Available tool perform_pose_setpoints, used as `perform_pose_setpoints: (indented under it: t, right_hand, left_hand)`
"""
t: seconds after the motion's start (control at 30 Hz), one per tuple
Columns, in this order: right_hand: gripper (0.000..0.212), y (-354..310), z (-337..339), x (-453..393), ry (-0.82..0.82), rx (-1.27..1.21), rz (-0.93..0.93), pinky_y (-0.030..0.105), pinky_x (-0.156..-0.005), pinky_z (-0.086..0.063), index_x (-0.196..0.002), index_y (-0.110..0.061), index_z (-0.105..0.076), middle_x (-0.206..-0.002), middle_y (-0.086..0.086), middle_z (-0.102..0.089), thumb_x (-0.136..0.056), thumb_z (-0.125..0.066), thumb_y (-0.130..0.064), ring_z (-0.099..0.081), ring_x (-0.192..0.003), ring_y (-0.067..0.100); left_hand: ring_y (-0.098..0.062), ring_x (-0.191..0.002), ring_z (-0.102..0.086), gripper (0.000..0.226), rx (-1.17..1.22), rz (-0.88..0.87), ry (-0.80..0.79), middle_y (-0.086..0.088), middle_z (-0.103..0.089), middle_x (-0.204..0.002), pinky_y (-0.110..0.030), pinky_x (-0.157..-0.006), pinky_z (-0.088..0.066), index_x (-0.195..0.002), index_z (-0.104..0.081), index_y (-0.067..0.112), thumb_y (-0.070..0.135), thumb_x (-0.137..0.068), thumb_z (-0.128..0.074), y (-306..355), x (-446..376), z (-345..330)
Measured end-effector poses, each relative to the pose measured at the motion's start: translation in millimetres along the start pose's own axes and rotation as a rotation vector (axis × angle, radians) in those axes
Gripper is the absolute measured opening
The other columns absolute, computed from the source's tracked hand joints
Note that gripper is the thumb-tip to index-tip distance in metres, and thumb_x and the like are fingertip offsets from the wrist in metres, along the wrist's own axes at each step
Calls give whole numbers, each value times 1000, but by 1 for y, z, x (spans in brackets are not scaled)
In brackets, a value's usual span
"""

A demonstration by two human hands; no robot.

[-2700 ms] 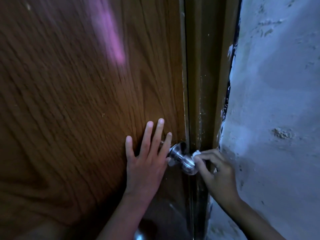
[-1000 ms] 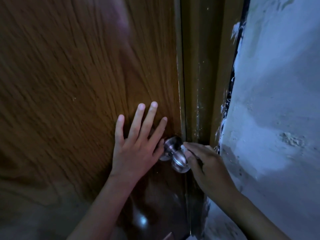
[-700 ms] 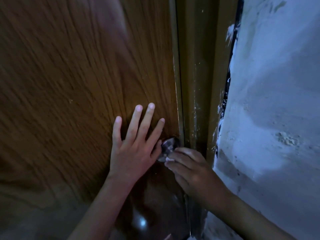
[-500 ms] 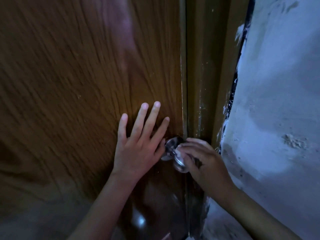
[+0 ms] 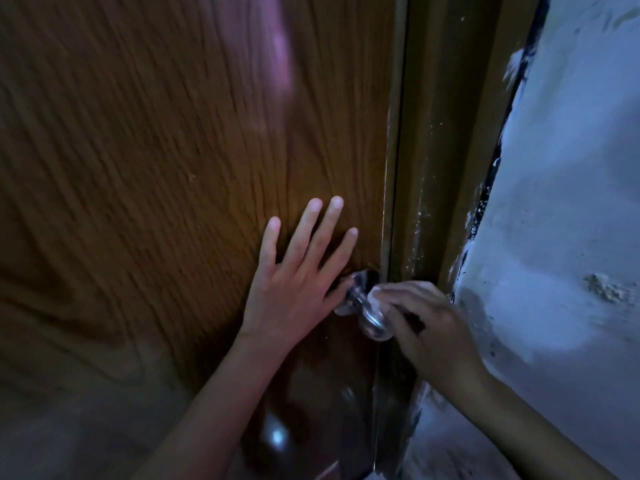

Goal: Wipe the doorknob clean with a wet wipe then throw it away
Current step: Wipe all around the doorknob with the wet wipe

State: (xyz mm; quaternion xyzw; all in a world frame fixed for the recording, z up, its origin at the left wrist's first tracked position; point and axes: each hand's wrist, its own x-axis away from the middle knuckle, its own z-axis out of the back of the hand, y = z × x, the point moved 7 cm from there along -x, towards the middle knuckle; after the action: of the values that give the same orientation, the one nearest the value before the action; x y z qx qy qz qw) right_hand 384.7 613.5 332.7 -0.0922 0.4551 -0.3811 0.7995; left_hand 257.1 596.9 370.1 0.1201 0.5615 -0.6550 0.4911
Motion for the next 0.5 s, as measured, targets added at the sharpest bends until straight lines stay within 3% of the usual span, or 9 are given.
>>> perform_pose_setpoints:
  t: [0.07,0.13,0.23,0.33,0.43,0.5]
  right_hand:
    - [16,-11,-7,-3,-28,71,63,29,-79,-50,-89,-12,-72,-95,5,-74,-77,-62,-12,-62,-94,18]
    - [12,-29,-19,10,-50,257,329,42,-80,-52,-84,-12,-73,-95,4,-74,-80,-62,-11,-67,-95,27]
    - [38,-29,-21,33,-74,389,551,37,-80,-53,-89,-11,-73,-99,3,-74,-95,-35,-17,-66,-100,29]
    - [30,-20,-8,36,-39,306,500,40,-86,-45,-103,-11,-67,-107,6,-70,-94,-39,-20,-51,-113,26]
    - [38,-9,1,17,44,119,288,39,-85,-47,-95,-13,-70,-103,5,-71,-94,-37,-32,-49,-111,22]
    - [38,-8,0,6,77,121,223,37,-85,-46,-90,-10,-72,-98,6,-73,-91,-42,-33,-54,-108,21]
  left_hand:
    - [-29,-135,-21,58,-6,2,-5,-9,-16,-149,-52,-106,-16,-138,-36,22,55,-91,-32,0,0,0]
    - [-29,-136,-20,59,-16,-1,-7,-8,-15,-149,-52,-108,-13,-139,-35,22,56,-91,-32,0,1,0]
    - [-27,-136,-20,60,-18,5,0,-7,-16,-149,-50,-108,-10,-139,-35,22,57,-91,-31,0,0,-1]
    - [-25,-136,-20,60,-22,19,7,-6,-16,-149,-50,-109,-6,-139,-35,22,57,-91,-30,-1,-1,0]
    - [-26,-136,-20,59,-2,22,8,-6,-16,-149,-50,-109,-6,-139,-35,22,56,-90,-32,-1,0,1]
    - [-26,-136,-20,59,7,22,1,-6,-15,-149,-50,-109,-9,-138,-36,22,56,-90,-32,-1,0,2]
